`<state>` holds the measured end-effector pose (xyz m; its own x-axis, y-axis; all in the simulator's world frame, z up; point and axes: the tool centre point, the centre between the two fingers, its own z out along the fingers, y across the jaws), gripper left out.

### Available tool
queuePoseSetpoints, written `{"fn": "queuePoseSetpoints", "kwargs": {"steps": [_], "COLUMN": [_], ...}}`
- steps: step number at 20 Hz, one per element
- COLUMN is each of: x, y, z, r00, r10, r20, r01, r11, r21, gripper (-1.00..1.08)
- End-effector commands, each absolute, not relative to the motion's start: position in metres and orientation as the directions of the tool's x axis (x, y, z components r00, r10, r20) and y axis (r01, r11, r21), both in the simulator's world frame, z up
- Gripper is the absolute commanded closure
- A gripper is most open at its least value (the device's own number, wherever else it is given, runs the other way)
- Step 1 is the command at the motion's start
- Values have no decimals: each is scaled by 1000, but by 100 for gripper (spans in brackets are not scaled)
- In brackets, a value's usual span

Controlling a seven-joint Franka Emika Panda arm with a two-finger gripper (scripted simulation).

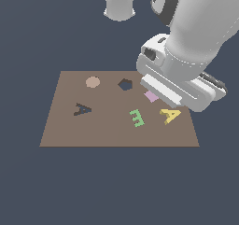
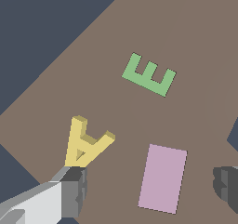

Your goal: Insert a designated object into the corresponding slot on a board.

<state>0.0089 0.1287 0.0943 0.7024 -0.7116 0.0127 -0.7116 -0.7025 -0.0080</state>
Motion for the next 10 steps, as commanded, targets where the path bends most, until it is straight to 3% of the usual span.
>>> {"fn": "queuePoseSetpoints", "kwargs": {"steps": [1,10], "x": [14,32], "y": [138,160], "z": [87,65], "r00": [640,438], "r10": [-768,-899], "r20": [11,5], "r01": [-768,-899], "r11": [-640,-439], "r21": [-7,-3], "gripper": [-92,-92]}}
